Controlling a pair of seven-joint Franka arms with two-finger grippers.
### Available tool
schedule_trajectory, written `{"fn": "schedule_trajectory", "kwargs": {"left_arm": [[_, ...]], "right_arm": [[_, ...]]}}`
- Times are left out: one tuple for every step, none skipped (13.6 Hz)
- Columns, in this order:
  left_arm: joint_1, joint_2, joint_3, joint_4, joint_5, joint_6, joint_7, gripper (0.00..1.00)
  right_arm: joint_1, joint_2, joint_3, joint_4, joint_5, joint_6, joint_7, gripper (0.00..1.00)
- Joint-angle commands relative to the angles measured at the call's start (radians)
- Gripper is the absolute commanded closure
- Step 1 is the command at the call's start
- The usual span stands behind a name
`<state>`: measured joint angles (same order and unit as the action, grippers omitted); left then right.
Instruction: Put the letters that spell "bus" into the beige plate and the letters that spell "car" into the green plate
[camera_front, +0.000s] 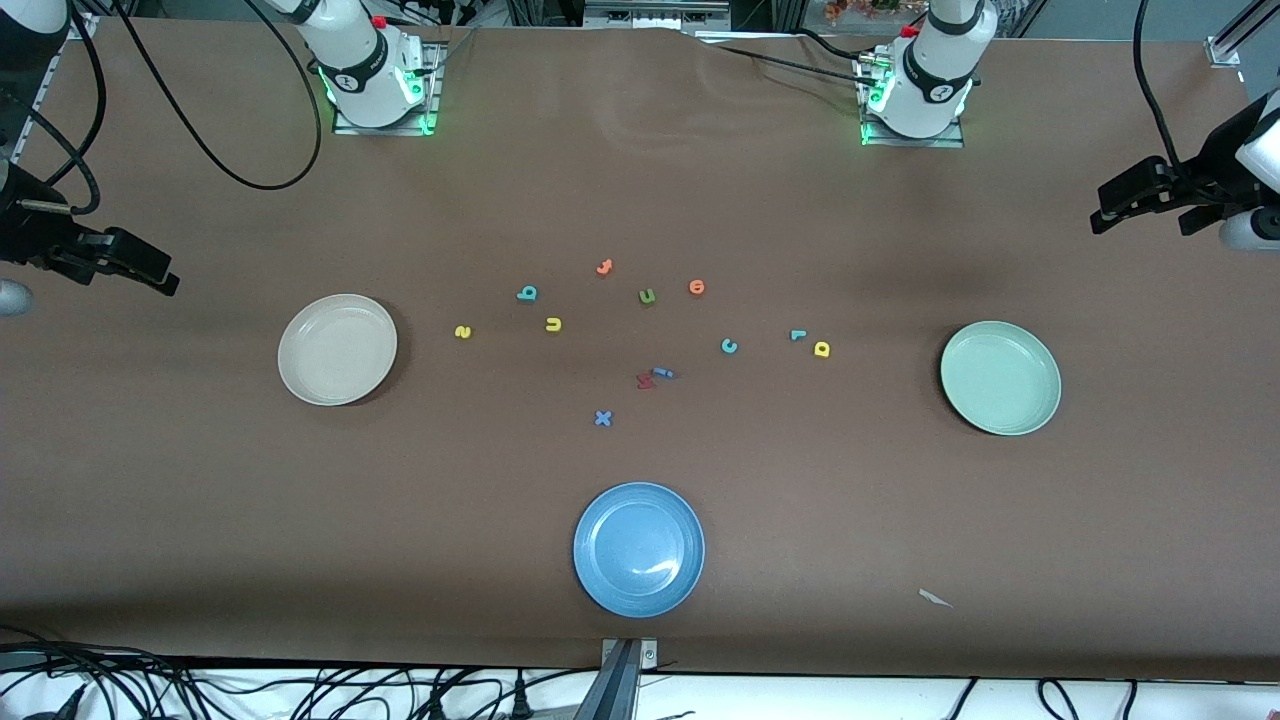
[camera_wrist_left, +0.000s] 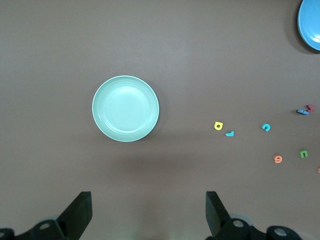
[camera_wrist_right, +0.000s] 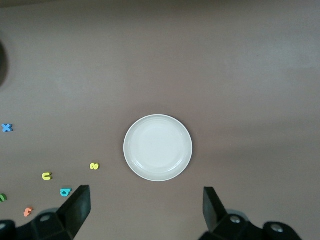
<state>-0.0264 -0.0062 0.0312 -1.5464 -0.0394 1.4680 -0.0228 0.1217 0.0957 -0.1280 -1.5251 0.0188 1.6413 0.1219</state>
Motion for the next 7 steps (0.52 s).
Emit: {"fn": "schedule_trajectory", "kwargs": {"left_arm": [[0.005, 0.009, -0.002, 0.028, 0.019, -0.023, 0.024, 0.00], [0.006, 0.009, -0.002, 0.028, 0.019, -0.023, 0.024, 0.00], [0.005, 0.009, -0.002, 0.028, 0.019, -0.023, 0.024, 0.00], [0.006, 0.009, -0.002, 0.028, 0.019, -0.023, 0.023, 0.00], [0.005, 0.009, -0.002, 0.028, 0.019, -0.023, 0.023, 0.00], [0.005, 0.009, -0.002, 0.028, 0.019, -0.023, 0.023, 0.00], [0.006, 0.009, -0.002, 0.028, 0.019, -0.023, 0.023, 0.00]], "right_arm": [[-0.001, -0.020, 0.002, -0.024, 0.015, 0.012, 0.009, 0.01], [-0.001, -0.022, 0.002, -0.024, 0.015, 0.012, 0.010, 0.01], [-0.001, -0.024, 0.002, -0.024, 0.015, 0.011, 0.010, 0.01], [-0.001, -0.024, 0.002, -0.024, 0.015, 0.011, 0.010, 0.01], [-0.001, -0.024, 0.002, -0.024, 0.015, 0.009, 0.010, 0.01], [-0.001, -0.025, 0.002, -0.024, 0.015, 0.006, 0.010, 0.01], [-0.001, -0.027, 0.002, -0.024, 0.015, 0.005, 0.010, 0.01]]}}
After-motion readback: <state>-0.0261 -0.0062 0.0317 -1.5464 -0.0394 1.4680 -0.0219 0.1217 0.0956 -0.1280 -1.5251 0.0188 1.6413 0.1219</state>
